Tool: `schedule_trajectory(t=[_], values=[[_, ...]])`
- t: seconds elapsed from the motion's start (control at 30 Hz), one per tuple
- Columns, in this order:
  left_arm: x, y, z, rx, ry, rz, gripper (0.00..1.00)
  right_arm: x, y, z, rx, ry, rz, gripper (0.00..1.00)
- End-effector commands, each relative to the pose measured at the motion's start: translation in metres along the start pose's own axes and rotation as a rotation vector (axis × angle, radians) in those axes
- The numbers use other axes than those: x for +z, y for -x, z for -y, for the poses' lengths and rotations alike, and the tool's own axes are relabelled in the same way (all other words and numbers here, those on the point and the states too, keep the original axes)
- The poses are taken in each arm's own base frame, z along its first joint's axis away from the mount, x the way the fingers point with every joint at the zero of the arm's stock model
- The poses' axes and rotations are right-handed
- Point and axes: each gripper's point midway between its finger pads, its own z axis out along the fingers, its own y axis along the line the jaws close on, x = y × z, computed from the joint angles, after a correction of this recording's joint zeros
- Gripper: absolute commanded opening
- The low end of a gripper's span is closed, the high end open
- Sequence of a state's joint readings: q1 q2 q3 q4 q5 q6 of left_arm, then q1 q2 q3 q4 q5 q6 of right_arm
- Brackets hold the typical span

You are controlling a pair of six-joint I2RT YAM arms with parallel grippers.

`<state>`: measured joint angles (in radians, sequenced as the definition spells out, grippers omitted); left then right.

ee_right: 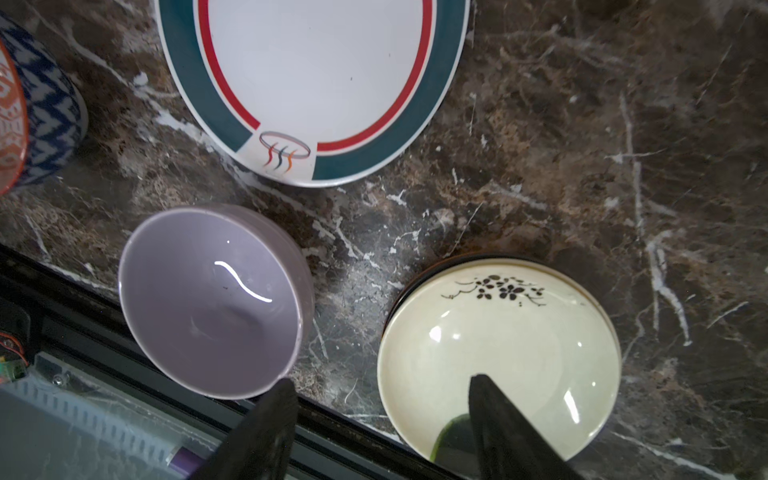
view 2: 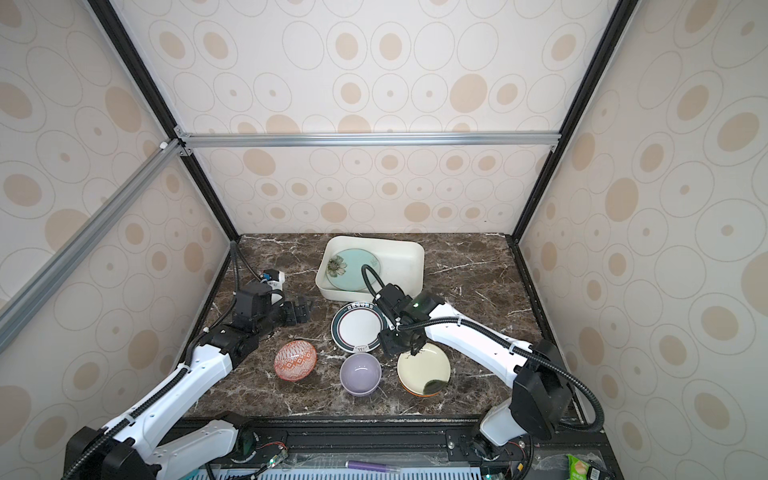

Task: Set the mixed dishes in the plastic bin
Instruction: 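Reach the right gripper to the lavender bowl while the left arm draws back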

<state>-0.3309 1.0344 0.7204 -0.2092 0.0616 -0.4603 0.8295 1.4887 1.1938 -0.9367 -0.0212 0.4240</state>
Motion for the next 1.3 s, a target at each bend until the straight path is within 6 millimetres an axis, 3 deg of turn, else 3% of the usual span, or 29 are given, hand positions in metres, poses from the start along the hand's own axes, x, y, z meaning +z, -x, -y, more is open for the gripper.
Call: schedule_trajectory(t=[0.0, 0.23, 0.47, 0.87, 0.97, 1.27], values=[[-0.004, -0.003, 0.003, -0.004, -0.015, -0.006, 0.99, 0.006, -0.01, -0.009, 0.011, -0.013, -0.011, 0.68], [-0.004, -0.004, 0.004, 0.006, -0.019, -0.014, 0.99, 0.027, -0.01, -0.026, -0.008, 0.001, -0.046, 0.65], [-0.022, 0.017, 0.0, 0.05, 0.032, 0.025, 0.99, 0.045, -0.007, -0.037, -0.006, 0.042, -0.063, 0.6], [-0.021, 0.015, -0.002, 0.074, 0.051, 0.006, 0.99, 0.076, -0.019, -0.045, -0.003, 0.057, -0.122, 0.37], [-0.019, 0.013, -0.003, 0.076, 0.05, -0.002, 0.99, 0.079, -0.021, -0.042, -0.003, 0.038, -0.133, 0.23], [-0.018, 0.013, -0.003, 0.079, 0.051, -0.002, 0.99, 0.065, -0.02, -0.041, -0.015, 0.037, -0.12, 0.13]])
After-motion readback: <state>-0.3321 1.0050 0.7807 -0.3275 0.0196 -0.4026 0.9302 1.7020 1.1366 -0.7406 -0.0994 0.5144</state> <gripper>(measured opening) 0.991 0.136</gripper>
